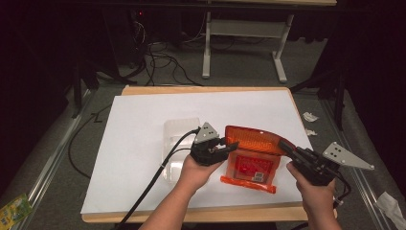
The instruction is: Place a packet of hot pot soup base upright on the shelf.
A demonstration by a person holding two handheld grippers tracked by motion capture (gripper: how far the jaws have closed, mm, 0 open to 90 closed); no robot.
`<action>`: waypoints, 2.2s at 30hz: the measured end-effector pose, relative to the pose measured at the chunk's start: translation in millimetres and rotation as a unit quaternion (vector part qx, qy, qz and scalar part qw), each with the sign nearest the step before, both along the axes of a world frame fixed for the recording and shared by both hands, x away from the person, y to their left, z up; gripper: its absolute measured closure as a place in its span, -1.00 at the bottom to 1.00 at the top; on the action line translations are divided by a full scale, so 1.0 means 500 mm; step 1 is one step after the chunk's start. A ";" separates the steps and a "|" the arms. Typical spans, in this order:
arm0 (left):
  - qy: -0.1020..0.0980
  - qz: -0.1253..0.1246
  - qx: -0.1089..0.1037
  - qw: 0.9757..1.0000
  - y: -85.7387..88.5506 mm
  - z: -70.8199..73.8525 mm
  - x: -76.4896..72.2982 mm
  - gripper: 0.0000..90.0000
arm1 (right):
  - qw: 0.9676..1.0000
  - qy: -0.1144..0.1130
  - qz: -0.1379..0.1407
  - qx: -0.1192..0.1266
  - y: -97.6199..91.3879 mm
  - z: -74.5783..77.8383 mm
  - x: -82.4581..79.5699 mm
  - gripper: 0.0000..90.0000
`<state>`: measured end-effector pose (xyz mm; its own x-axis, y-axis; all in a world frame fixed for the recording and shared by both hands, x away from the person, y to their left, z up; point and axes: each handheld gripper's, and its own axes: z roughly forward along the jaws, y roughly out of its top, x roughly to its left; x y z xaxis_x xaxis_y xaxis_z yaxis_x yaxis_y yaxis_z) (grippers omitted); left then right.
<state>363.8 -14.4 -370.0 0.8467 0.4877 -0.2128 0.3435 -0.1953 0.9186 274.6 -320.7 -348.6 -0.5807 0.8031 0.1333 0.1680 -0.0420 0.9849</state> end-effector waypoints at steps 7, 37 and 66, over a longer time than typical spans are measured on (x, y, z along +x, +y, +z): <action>-0.020 -0.001 0.008 1.000 -0.005 -0.001 -0.012 0.91 | 0.999 0.041 0.003 0.027 -0.034 -0.021 0.012 0.40; -0.047 0.032 0.050 0.997 0.018 0.000 -0.028 0.15 | 0.976 0.140 0.163 -0.027 -0.022 -0.117 0.070 0.59; -0.034 0.216 0.102 0.970 0.437 -0.097 -0.128 -0.30 | 0.978 0.144 0.148 -0.036 -0.010 -0.108 0.056 0.60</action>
<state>299.8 204.2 -418.6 0.5626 0.8264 -0.0254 0.3728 -0.2261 0.8999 302.8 -325.9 -402.6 -0.7365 0.6183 0.2745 0.4327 0.1187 0.8937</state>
